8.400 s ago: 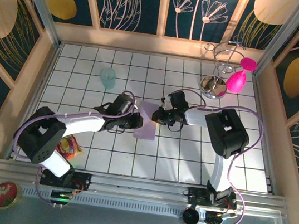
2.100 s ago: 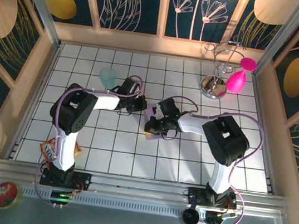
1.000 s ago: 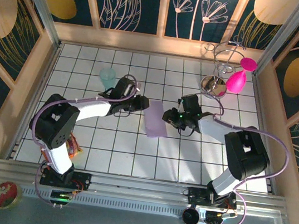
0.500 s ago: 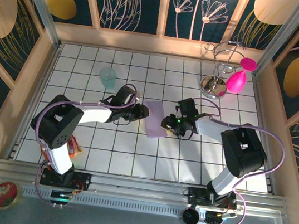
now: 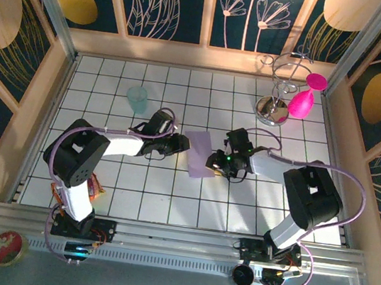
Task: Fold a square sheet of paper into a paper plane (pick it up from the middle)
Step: Fold the triangle a second time at the center of the table.
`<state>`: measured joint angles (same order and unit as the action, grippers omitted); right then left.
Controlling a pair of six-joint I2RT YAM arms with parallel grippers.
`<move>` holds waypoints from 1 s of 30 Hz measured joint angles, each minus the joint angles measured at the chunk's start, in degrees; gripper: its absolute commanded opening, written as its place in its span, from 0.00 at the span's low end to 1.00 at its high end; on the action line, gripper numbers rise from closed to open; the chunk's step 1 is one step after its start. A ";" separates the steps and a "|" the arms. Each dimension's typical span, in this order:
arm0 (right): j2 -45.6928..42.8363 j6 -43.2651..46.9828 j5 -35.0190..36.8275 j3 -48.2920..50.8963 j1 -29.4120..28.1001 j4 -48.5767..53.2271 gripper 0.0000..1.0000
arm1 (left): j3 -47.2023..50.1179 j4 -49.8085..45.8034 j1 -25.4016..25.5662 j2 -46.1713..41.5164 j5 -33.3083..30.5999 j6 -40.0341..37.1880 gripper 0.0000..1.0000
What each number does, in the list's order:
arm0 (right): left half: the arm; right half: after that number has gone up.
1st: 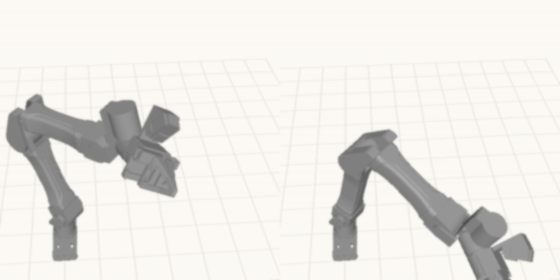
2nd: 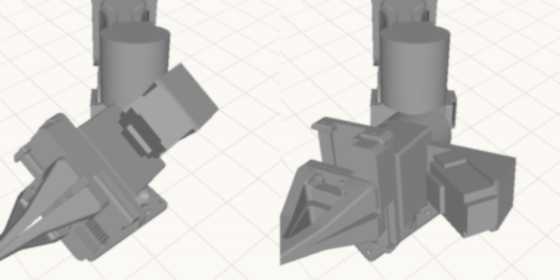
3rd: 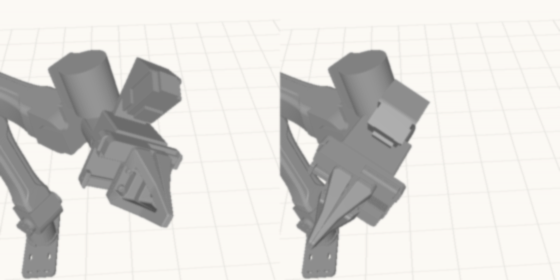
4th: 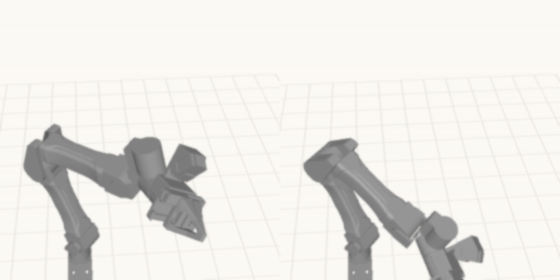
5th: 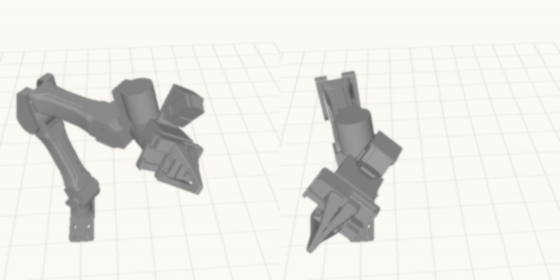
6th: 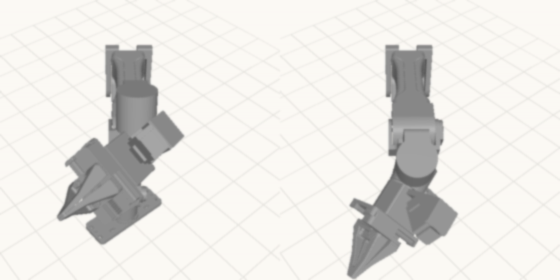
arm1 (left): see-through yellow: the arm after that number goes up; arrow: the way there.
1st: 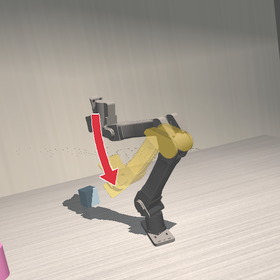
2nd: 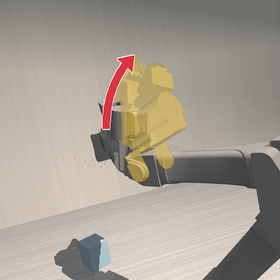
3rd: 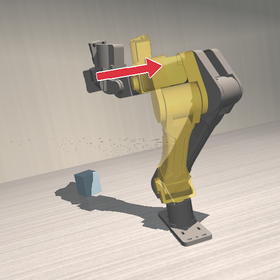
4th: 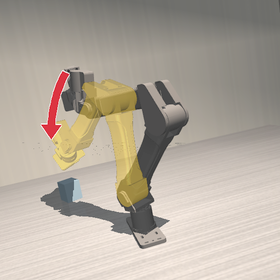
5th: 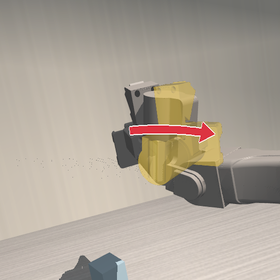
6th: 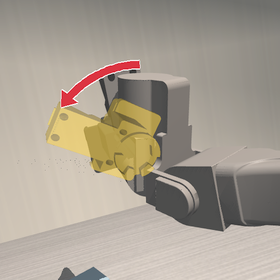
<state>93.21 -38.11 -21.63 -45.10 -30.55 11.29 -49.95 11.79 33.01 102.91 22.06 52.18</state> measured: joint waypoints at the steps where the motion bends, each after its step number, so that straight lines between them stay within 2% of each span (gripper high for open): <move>1: -0.22 0.00 0.39 0.00 0.00 0.39 0.38 | -0.04 0.00 0.00 0.04 0.00 0.00 0.32; 18: -2.51 -0.22 1.05 1.90 -0.17 1.62 0.40 | -2.03 -0.02 0.00 0.35 0.00 -0.48 0.32; 30: -2.95 -0.74 0.15 1.92 -1.44 1.09 0.25 | -3.30 -0.04 0.00 2.10 0.00 -0.90 0.32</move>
<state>90.26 -38.85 -21.47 -43.18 -31.99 12.38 -53.25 11.75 33.01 105.01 22.06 51.29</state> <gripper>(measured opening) 0.259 0.322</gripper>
